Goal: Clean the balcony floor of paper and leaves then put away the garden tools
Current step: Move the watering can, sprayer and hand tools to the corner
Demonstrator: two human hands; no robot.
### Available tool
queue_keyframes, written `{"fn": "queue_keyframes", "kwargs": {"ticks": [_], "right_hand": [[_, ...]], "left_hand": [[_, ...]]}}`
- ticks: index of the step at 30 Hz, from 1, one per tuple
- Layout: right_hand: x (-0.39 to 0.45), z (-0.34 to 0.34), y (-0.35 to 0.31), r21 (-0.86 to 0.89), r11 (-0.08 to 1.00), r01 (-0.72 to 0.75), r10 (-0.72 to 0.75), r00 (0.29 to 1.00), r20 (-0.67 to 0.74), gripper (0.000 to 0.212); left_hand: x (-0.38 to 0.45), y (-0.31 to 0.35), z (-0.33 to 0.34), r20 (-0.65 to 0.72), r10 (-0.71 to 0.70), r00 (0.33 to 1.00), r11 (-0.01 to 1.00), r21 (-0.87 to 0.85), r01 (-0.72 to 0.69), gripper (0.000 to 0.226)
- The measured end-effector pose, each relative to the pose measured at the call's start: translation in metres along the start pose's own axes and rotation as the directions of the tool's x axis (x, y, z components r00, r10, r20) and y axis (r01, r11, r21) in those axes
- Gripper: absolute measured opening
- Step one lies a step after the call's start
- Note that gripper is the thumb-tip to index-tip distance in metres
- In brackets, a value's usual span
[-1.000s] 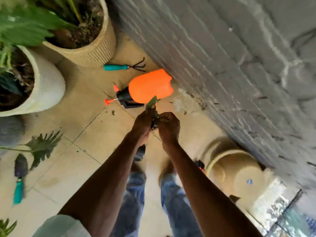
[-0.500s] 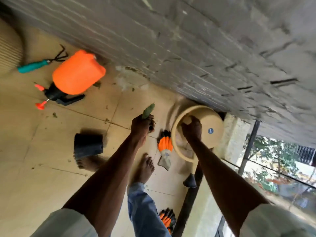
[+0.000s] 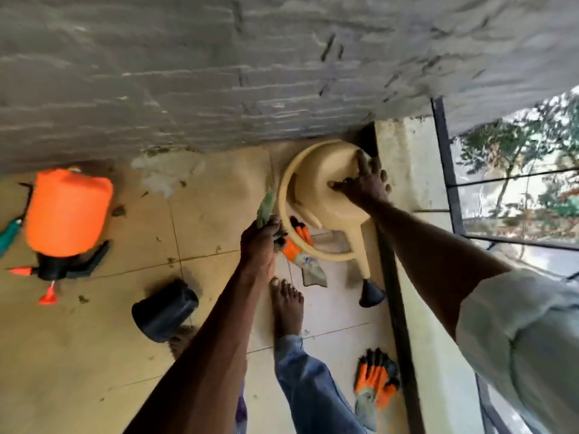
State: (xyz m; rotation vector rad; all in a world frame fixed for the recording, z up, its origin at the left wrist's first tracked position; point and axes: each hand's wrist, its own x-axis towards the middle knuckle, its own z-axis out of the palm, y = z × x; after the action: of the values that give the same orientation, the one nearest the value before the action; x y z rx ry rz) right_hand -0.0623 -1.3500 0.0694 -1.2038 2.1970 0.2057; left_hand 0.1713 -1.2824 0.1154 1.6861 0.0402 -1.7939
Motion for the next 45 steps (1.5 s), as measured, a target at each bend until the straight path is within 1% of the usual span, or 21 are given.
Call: {"fn": "queue_keyframes", "kwargs": {"ticks": [3, 8, 10, 12, 14, 17, 19, 20, 22, 25, 27, 31, 34, 35, 36, 37, 38, 40, 41, 43, 45], "right_hand": [[-0.050, 0.031, 0.005, -0.070, 0.993, 0.092, -0.087, 0.994, 0.070, 0.098], [-0.117, 0.073, 0.005, -0.081, 0.963, 0.259, -0.240, 0.953, 0.187, 0.090], [-0.130, 0.078, 0.002, -0.065, 0.954, 0.291, -0.270, 0.936, 0.224, 0.090], [-0.136, 0.081, -0.001, -0.036, 0.957, 0.289, -0.275, 0.937, 0.216, 0.085], [-0.141, 0.079, -0.005, -0.016, 0.958, 0.285, -0.279, 0.947, 0.157, 0.079], [-0.159, 0.064, -0.021, 0.088, 0.966, 0.244, -0.252, 0.963, 0.095, 0.076], [-0.176, 0.049, -0.032, 0.174, 0.963, 0.206, -0.228, 0.967, 0.116, 0.072], [-0.190, 0.037, -0.042, 0.213, 0.958, 0.193, -0.224, 0.965, 0.136, 0.069], [-0.207, 0.025, -0.047, 0.266, 0.954, 0.138, -0.181, 0.973, 0.144, 0.063], [-0.258, -0.021, -0.072, 0.292, 0.951, 0.103, -0.163, 0.968, 0.188, 0.056], [-0.290, -0.051, -0.089, 0.301, 0.950, 0.085, -0.153, 0.965, 0.213, 0.053], [-0.360, -0.107, -0.123, 0.282, 0.954, 0.104, -0.191, 0.934, 0.303, 0.046], [-0.413, -0.144, -0.149, 0.202, 0.959, 0.200, -0.259, 0.906, 0.334, 0.034], [-0.436, -0.155, -0.154, 0.191, 0.952, 0.241, -0.294, 0.892, 0.343, 0.029], [-0.454, -0.163, -0.161, 0.172, 0.946, 0.275, -0.319, 0.880, 0.352, 0.026], [-0.470, -0.173, -0.168, 0.170, 0.932, 0.320, -0.361, 0.859, 0.363, 0.028], [-0.488, -0.181, -0.173, 0.154, 0.915, 0.373, -0.403, 0.833, 0.379, 0.033], [-0.516, -0.186, -0.181, 0.089, 0.861, 0.501, -0.483, 0.750, 0.451, 0.045], [-0.529, -0.188, -0.183, 0.037, 0.828, 0.559, -0.503, 0.713, 0.488, 0.045], [-0.550, -0.189, -0.186, -0.039, 0.811, 0.584, -0.487, 0.709, 0.510, 0.035], [-0.571, -0.191, -0.189, -0.077, 0.804, 0.590, -0.458, 0.697, 0.552, 0.034]], "left_hand": [[-0.002, -0.012, -0.004, -0.095, -0.001, 0.995, 0.998, 0.060, 0.007, 0.018], [-0.008, -0.017, -0.004, -0.199, -0.035, 0.979, 0.992, 0.115, 0.059, 0.021], [-0.010, -0.015, -0.006, -0.208, -0.042, 0.977, 0.991, 0.118, 0.068, 0.020], [-0.015, -0.012, -0.008, -0.177, -0.040, 0.983, 0.988, 0.137, 0.065, 0.020], [-0.024, -0.009, -0.010, -0.150, -0.025, 0.988, 0.985, 0.163, 0.049, 0.024], [-0.044, 0.002, -0.011, -0.143, -0.012, 0.990, 0.983, 0.179, 0.038, 0.029], [-0.061, 0.011, -0.017, -0.167, -0.007, 0.986, 0.984, 0.177, 0.037, 0.029], [-0.077, 0.021, -0.024, -0.197, -0.006, 0.980, 0.983, 0.177, 0.041, 0.027], [-0.096, 0.024, -0.027, -0.210, -0.020, 0.978, 0.980, 0.191, 0.061, 0.020], [-0.158, 0.052, -0.042, -0.246, 0.008, 0.969, 0.979, 0.199, 0.042, 0.023], [-0.200, 0.067, -0.051, -0.244, 0.020, 0.970, 0.979, 0.204, 0.031, 0.025], [-0.300, 0.100, -0.074, -0.319, 0.026, 0.947, 0.996, 0.087, 0.001, 0.050], [-0.372, 0.120, -0.090, -0.332, 0.022, 0.943, 0.994, -0.090, -0.054, 0.053], [-0.397, 0.120, -0.097, -0.329, 0.032, 0.944, 0.984, -0.153, -0.087, 0.053], [-0.413, 0.123, -0.105, -0.350, 0.040, 0.936, 0.978, -0.177, -0.108, 0.049], [-0.427, 0.124, -0.112, -0.399, 0.037, 0.916, 0.977, -0.178, -0.117, 0.044], [-0.441, 0.120, -0.122, -0.460, 0.027, 0.888, 0.977, -0.176, -0.121, 0.040], [-0.465, 0.112, -0.142, -0.500, 0.021, 0.866, 0.967, -0.211, -0.145, 0.035], [-0.478, 0.108, -0.150, -0.521, 0.023, 0.853, 0.951, -0.251, -0.179, 0.034], [-0.503, 0.093, -0.170, -0.555, -0.003, 0.832, 0.902, -0.361, -0.237, 0.031], [-0.526, 0.079, -0.185, -0.559, -0.007, 0.829, 0.870, -0.413, -0.271, 0.029]]}}
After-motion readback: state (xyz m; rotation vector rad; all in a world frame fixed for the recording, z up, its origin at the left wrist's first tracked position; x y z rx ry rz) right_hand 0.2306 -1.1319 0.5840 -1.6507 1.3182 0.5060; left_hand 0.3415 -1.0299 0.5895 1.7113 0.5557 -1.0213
